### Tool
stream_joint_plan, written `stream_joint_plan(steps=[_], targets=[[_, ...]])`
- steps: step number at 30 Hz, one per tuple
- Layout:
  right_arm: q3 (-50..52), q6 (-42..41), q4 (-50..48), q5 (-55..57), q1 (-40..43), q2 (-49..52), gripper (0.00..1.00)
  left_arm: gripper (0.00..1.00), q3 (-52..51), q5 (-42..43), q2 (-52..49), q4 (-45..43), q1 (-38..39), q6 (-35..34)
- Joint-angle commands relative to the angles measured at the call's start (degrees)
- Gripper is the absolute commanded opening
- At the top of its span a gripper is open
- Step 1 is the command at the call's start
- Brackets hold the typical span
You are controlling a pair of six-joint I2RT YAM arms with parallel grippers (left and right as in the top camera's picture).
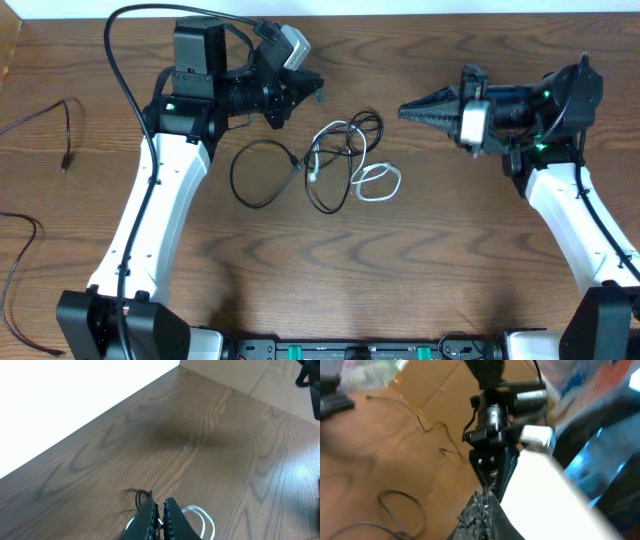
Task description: Untangle cables
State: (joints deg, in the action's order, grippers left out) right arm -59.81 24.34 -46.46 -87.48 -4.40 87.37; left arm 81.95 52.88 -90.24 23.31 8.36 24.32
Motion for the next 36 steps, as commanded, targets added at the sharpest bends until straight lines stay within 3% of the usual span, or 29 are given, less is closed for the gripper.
stream_joint_plan(steps=[1, 5, 8, 11, 13, 14, 16, 18, 20, 21, 27, 36], targets=[[0.3, -23.2, 1.6, 3.3, 0.2, 0.4, 0.01, 0.08, -0.1, 1.5, 0.9, -0.3, -0.2, 1.1], [0.3, -34.6, 10.2, 4.1, 0.2, 0.4, 0.01, 0.08, -0.1, 1.6, 0.9, -0.3, -0.2, 1.1], [0.3, -33.8, 25.7, 12.1, 0.2, 0.4, 0.01, 0.07, -0.1, 1.5, 0.9, -0.3, -0.2, 1.1], [0.3, -29.0, 44.2, 29.6, -0.4, 0.4, 0.02, 0.07, -0.1, 1.6, 0.9, 0.0, -0.2, 1.1], [0.3, -28.3, 51.8, 38.9, -1.4, 0.8, 0.08, 0.08, -0.1, 1.6, 0.9, 0.3, -0.2, 1.1], [0.3, -28.3, 53.2, 39.8, -1.8, 1.2, 0.16, 0.07, -0.1, 1.6, 0.9, 0.3, -0.2, 1.1], [0.3, -28.3, 53.5, 39.8, -2.7, 1.9, 0.5, 0.07, -0.1, 1.6, 0.9, 0.3, -0.2, 1.1], [0.3, -28.4, 53.7, 42.2, -4.0, 2.6, 0.6, 0.08, -0.1, 1.6, 0.9, 0.3, -0.2, 1.1], [0.3, -28.4, 54.7, 46.1, -5.5, 3.7, 0.84, 0.08, -0.1, 1.6, 0.9, 0.4, -0.2, 1.1], [0.3, -28.3, 55.2, 48.6, -6.5, 4.5, 0.87, 0.08, -0.1, 1.6, 0.9, 0.5, -0.2, 1.1], [0.3, -27.9, 55.1, 53.1, -11.6, 13.1, 0.86, 0.08, -0.1, 1.5, 0.9, 1.2, -0.2, 1.1], [0.3, -17.7, 57.1, 50.4, -13.7, 18.2, 0.88, 0.07, -0.1, 1.5, 0.9, 1.2, -0.2, 1.1]])
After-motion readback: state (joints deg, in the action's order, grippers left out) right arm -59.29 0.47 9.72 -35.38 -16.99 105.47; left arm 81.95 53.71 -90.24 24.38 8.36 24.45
